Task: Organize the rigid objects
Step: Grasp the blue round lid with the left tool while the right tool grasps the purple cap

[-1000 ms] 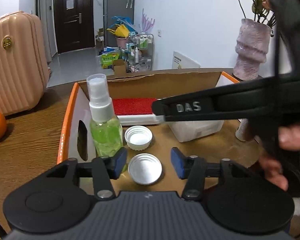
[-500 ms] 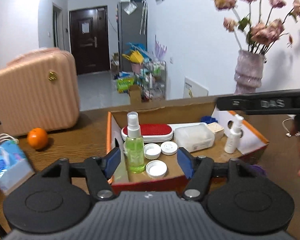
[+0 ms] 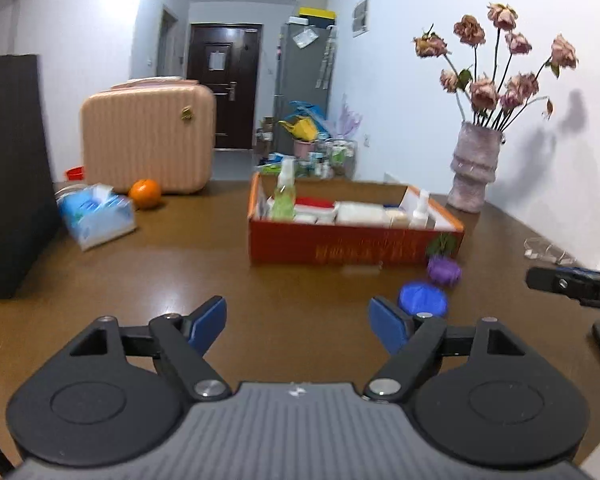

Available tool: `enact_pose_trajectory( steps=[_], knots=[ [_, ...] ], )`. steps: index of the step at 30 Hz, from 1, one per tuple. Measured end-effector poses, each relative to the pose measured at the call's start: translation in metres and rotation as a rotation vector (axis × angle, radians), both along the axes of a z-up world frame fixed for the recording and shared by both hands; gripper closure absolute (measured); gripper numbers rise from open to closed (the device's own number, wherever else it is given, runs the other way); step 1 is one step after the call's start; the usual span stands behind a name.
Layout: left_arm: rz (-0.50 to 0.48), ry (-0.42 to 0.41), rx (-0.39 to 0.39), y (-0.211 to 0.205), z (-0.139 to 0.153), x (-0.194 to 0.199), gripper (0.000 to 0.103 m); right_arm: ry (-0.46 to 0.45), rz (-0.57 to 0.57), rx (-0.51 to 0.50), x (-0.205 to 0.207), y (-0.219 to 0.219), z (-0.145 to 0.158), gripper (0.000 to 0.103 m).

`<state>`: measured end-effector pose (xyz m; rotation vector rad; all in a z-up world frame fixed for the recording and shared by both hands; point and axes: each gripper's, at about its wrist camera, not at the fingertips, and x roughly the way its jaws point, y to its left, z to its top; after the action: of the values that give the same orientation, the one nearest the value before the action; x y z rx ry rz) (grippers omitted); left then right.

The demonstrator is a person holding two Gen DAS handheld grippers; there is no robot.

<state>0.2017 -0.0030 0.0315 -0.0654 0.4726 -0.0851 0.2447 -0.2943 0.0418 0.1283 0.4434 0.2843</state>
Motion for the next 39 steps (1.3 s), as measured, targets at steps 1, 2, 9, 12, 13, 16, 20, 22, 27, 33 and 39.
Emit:
enact_pose_trajectory(
  steps=[1,2,9,12,13,16,20,22,27,33,39],
  knots=[
    [0.005,0.01,0.001,-0.001,-0.006,-0.008,0.021,0.006,-0.005,0.002,-0.013,0.0,-0.009,0.031],
    [0.003,0.031,-0.001,-0.004,-0.013,-0.017,0.021,0.018,-0.006,-0.005,-0.026,0.0,-0.018,0.031],
    [-0.061,0.046,0.028,-0.029,-0.024,-0.043,0.021,0.071,-0.015,-0.047,-0.073,-0.008,-0.05,0.031],
    [-0.085,0.046,0.039,-0.038,-0.022,-0.043,0.021,0.064,-0.028,-0.039,-0.074,-0.012,-0.049,0.031],
    [-0.093,0.047,0.044,-0.042,-0.022,-0.041,0.02,0.06,-0.031,-0.036,-0.074,-0.013,-0.05,0.031],
    [-0.13,0.068,0.049,-0.052,-0.025,-0.031,0.018,0.059,-0.032,-0.031,-0.069,-0.016,-0.051,0.031],
    [-0.191,0.094,0.062,-0.073,-0.031,-0.004,0.017,0.077,-0.03,-0.035,-0.052,-0.019,-0.055,0.031],
    [-0.224,0.102,0.076,-0.087,-0.036,0.015,0.017,0.087,-0.031,-0.039,-0.039,-0.021,-0.055,0.032],
    [-0.287,0.136,0.077,-0.119,-0.047,0.077,0.017,0.09,-0.044,-0.049,-0.006,-0.031,-0.048,0.032],
    [-0.335,0.186,0.093,-0.147,-0.062,0.143,0.017,0.098,-0.109,-0.062,0.043,-0.045,-0.043,0.032],
    [-0.341,0.234,0.098,-0.154,-0.077,0.185,0.035,0.129,-0.117,-0.054,0.089,-0.046,-0.049,0.032]
  ],
)
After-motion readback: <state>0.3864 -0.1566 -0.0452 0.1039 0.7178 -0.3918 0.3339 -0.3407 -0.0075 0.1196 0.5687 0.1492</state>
